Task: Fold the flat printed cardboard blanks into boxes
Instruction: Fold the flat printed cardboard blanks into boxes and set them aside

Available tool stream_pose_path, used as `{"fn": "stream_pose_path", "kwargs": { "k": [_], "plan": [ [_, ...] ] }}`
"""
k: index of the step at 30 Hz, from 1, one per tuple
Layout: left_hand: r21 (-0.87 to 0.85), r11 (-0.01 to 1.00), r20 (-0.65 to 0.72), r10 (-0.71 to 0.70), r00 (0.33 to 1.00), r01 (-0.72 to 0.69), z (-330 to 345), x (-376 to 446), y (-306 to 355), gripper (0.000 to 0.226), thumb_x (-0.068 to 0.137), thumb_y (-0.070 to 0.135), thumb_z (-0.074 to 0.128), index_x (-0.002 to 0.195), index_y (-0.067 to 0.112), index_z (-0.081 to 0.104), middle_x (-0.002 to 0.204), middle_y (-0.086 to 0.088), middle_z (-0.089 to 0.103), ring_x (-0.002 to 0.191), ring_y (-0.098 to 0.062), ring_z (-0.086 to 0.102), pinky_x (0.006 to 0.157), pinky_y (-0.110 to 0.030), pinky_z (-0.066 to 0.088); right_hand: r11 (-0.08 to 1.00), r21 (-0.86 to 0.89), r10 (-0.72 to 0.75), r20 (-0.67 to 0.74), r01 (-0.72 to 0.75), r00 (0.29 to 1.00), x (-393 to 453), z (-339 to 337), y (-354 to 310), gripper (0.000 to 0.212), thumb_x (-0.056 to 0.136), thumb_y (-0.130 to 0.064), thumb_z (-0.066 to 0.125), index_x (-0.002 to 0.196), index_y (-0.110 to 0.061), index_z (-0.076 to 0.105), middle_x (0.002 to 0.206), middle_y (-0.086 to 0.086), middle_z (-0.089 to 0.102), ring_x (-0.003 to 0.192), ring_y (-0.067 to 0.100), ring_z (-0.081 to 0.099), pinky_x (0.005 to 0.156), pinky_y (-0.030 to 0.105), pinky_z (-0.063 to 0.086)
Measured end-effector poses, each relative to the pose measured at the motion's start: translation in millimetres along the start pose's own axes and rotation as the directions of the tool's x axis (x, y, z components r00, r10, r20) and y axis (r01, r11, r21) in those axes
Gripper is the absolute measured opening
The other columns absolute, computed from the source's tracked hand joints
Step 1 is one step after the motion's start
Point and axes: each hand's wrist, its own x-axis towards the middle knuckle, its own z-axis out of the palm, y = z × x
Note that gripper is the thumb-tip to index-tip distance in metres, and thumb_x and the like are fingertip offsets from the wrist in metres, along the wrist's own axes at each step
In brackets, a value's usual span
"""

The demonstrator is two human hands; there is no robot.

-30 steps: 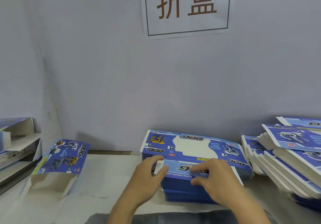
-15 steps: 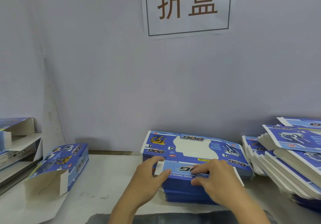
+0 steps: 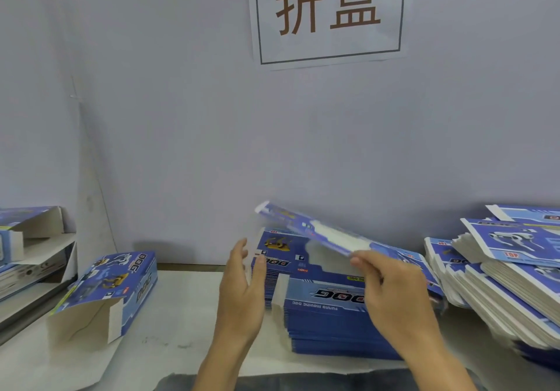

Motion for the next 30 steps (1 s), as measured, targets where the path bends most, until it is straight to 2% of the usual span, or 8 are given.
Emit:
{"fn": "stream_pose_path", "kwargs": {
  "k": [5,11,13,15,18,24,27,30],
  "plan": [
    [-0.066,0.998,-0.084,-0.001,0.996,-0.004,-3.5,5.8,-2.0,0.069,0.079,0.05,0.05,0.143,0.025,0.043,0.138,0.005,0.049,0.126,-0.014,0.045,0.053,-0.005,0.048,0.987,0.033,-0.128,-0.428,0.157,0.895,20.3,-28.2,-22.9,0.024,0.099,-0.02,0.057,0.093,-0.004,0.074,0.058,-0.009,0.053,0.058,0.006,0.048,0.055,0.001,0.033],
    [-0.124,0.989,-0.007,0.08,0.997,-0.08,-2.9,-0.9,25.8,0.066,0.077,0.05,0.058,0.14,0.038,0.041,0.134,0.022,0.048,0.11,0.007,0.056,0.058,0.001,0.043,0.961,0.221,0.003,-0.606,0.165,0.796,33.1,-64.7,-49.9,0.016,0.103,-0.027,0.054,0.097,-0.019,0.066,0.078,-0.022,0.059,0.068,-0.009,0.059,0.058,0.003,0.04],
    [-0.127,0.982,0.044,0.146,0.988,-0.14,-3.5,-4.5,42.2,0.066,0.08,0.053,0.057,0.142,0.038,0.041,0.128,0.032,0.048,0.101,0.024,0.056,0.062,0.003,0.043,0.943,0.294,0.058,-0.601,0.153,0.797,35.1,-70.2,-55.0,0.012,0.103,-0.025,0.054,0.096,-0.021,0.062,0.081,-0.022,0.06,0.068,-0.013,0.06,0.057,0.003,0.042],
    [-0.207,0.957,0.114,0.229,0.967,-0.202,-4.4,-6.8,59.2,0.058,0.084,0.059,0.06,0.135,0.033,0.05,0.126,0.025,0.061,0.111,0.011,0.061,0.071,-0.009,0.054,0.926,0.349,0.083,-0.561,0.145,0.823,36.2,-70.4,-57.1,0.013,0.103,-0.02,0.054,0.093,-0.018,0.062,0.076,-0.023,0.062,0.064,-0.013,0.061,0.054,0.001,0.041],
    [-0.284,0.932,0.109,0.264,0.958,-0.225,-2.4,-12.7,79.1,0.047,0.076,0.063,0.058,0.114,0.035,0.057,0.108,0.017,0.073,0.1,-0.007,0.072,0.063,-0.022,0.059,0.883,0.467,0.178,-0.434,0.052,0.883,36.8,-64.2,-53.0,0.018,0.103,-0.019,0.053,0.089,-0.02,0.065,0.062,-0.025,0.065,0.057,-0.007,0.06,0.047,0.003,0.04],
    [-0.285,0.933,0.066,0.249,0.966,-0.221,5.4,-17.9,84.5,0.028,0.082,0.042,0.063,0.11,0.039,0.056,0.107,0.013,0.073,0.097,-0.015,0.074,0.066,-0.029,0.062,0.8,0.589,0.217,-0.103,-0.116,0.971,34.7,-56.4,-43.1,0.018,0.101,-0.034,0.049,0.101,-0.027,0.066,0.089,-0.015,0.074,0.078,0.003,0.071,0.052,0.018,0.055],
    [-0.265,0.93,0.022,0.269,0.963,-0.254,4.9,-16.8,84.5,0.028,0.08,0.039,0.064,0.106,0.047,0.057,0.104,0.018,0.073,0.093,-0.01,0.074,0.062,-0.026,0.061,0.849,0.496,0.206,0.001,-0.179,0.979,34.3,-52.1,-42.7,0.012,0.1,-0.035,0.053,0.108,-0.033,0.061,0.098,-0.018,0.071,0.092,0.004,0.068,0.066,0.022,0.059],
    [-0.204,0.931,0.006,0.311,0.95,-0.303,1.7,-16.1,84.1,0.026,0.08,0.036,0.064,0.104,0.046,0.059,0.102,0.022,0.073,0.094,-0.008,0.072,0.06,-0.02,0.059,0.972,0.186,0.174,-0.171,-0.141,0.97,32.3,-49.5,-54.3,0.041,0.093,-0.037,0.06,0.132,-0.034,0.048,0.109,-0.015,0.048,0.105,0.003,0.045,0.089,0.021,0.04]
  ]
}}
